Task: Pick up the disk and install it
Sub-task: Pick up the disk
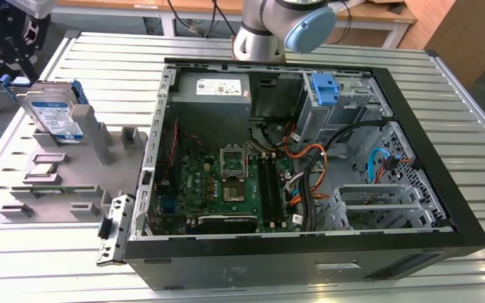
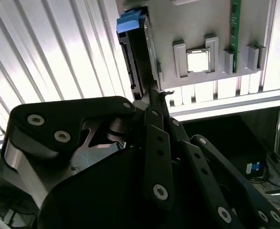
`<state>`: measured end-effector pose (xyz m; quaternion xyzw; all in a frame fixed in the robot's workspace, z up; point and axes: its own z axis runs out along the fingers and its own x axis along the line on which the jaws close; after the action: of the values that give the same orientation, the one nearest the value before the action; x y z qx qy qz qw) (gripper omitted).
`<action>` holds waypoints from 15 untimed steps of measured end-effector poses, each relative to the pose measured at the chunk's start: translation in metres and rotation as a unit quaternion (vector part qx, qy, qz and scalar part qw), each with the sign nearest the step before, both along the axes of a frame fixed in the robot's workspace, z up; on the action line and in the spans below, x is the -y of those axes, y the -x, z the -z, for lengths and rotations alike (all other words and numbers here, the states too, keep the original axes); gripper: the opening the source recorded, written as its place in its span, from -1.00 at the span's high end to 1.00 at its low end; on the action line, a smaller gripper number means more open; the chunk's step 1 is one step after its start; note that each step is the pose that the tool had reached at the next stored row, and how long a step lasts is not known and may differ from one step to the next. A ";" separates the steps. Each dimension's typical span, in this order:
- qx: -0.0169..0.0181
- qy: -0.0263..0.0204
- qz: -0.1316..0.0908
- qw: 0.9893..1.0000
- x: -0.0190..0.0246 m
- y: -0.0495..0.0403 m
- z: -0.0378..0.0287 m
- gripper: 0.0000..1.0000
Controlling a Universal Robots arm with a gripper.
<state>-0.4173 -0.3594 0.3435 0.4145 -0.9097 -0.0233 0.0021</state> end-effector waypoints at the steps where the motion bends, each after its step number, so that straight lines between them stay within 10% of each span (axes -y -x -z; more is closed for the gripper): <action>1: 0.000 0.000 -0.009 1.000 0.0000 0.0000 0.0000 0.79; 8: 0.000 0.000 -0.072 0.997 0.0000 0.0000 0.0001 0.79; 15: 0.000 0.000 -0.136 0.991 0.0000 0.0000 0.0002 0.79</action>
<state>-0.4173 -0.3594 0.3433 0.5342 -0.8451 -0.0228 0.0052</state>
